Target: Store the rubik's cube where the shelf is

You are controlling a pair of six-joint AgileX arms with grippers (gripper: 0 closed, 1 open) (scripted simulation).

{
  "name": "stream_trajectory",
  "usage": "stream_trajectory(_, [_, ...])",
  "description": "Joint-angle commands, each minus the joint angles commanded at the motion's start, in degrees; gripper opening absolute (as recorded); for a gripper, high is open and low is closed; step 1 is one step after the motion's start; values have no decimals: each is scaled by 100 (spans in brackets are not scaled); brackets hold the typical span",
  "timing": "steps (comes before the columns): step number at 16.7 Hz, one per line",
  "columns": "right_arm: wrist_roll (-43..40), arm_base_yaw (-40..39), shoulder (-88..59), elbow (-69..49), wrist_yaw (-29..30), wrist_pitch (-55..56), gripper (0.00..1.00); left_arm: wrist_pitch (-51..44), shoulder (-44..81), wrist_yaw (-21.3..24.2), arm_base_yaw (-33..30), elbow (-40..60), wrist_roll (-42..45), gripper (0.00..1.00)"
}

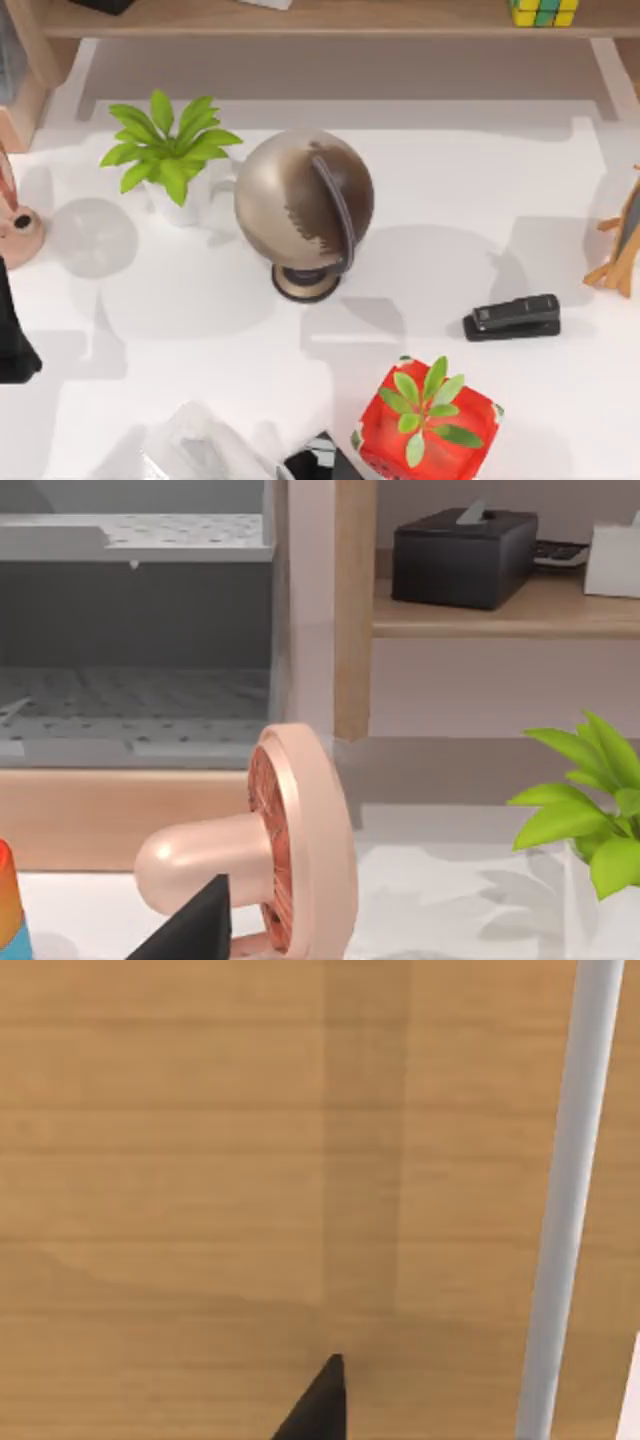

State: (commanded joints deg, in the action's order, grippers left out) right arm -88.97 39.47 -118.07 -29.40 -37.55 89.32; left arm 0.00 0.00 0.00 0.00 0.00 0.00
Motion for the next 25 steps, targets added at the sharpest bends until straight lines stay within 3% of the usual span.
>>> stream_trajectory(6, [0, 0, 0, 0, 0, 0, 2, 0, 0, 0, 0, 0, 0, 100])
stream_trajectory(7, [0, 0, 0, 0, 0, 0, 0, 0, 0, 0, 0, 0, 0, 100])
stream_trajectory(16, [4, -8, -27, -14, 24, -28, 0, 0, 0, 0, 0, 0, 0, 100])
stream_trajectory(25, [1, -662, -485, -1257, 682, -817, 0, 0, 0, 0, 0, 0, 0, 100])
